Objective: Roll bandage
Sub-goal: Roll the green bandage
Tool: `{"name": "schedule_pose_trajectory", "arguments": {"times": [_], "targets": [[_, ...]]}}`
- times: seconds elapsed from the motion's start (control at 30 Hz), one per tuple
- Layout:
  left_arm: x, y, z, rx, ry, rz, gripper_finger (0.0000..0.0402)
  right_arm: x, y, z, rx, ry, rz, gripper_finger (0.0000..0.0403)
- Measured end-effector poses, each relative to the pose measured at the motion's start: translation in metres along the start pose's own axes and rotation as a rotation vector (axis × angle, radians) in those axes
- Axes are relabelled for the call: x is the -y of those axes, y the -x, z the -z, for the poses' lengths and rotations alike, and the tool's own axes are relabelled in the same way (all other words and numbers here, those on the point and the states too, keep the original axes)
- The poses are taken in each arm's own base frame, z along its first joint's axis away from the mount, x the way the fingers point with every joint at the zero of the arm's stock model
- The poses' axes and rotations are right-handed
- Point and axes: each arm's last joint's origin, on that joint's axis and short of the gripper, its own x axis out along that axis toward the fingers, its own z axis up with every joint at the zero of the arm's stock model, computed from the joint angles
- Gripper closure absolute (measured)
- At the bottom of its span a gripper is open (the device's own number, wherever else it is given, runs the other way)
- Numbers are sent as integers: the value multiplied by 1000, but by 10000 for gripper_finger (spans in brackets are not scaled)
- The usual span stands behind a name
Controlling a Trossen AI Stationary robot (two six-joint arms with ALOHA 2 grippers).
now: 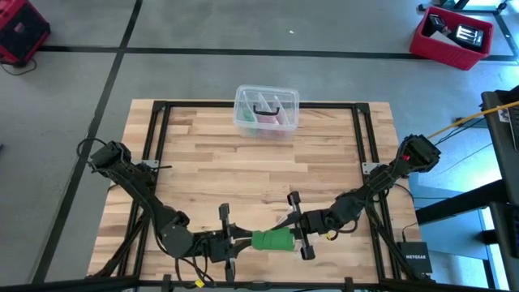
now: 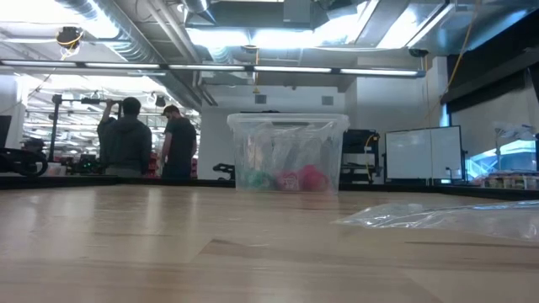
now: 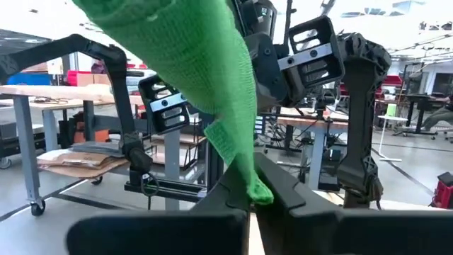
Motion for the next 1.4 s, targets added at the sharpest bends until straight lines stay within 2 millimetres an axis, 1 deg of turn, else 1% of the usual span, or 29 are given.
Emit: {"name": "schedule_pose_trajectory", "arguments": {"times": [0.1, 0.2, 0.33, 0.5, 0.7, 0.83, 0.93, 1.03, 1.17, 1.3, 1.4], "targets": [[2, 2, -1, 2, -2, 6, 384, -2, 1, 0, 1, -8, -4, 386], [3, 5, -1, -3, -12, -3, 384, -7, 3, 0, -13, 11, 29, 395], [4, 10, -5, -10, -65, -66, 384, -16, 7, 0, -36, 14, 70, 392], [1, 9, -4, -45, -143, -123, 384, -24, 11, -1, -39, 9, 91, 397], [-8, -3, 2, -72, -158, -164, 384, -23, 11, -1, -39, -16, 108, 398], [-13, -10, 9, -130, -217, -199, 384, -23, 11, -1, -39, -19, 105, 398], [-15, -13, 15, -187, -264, -238, 384, -27, 13, -2, -40, -22, 115, 395], [-15, -13, 20, -215, -310, -229, 384, -30, 15, -2, -42, -26, 127, 395], [-14, -13, 22, -227, -330, -224, 384, -33, 16, -7, 3, -54, 110, 394], [-16, -14, 28, -231, -310, -236, 384, -34, 12, -14, 16, -61, 112, 394], [-17, -17, 35, -241, -287, -242, 384, -30, 5, -15, -19, -37, 122, 394]]}}
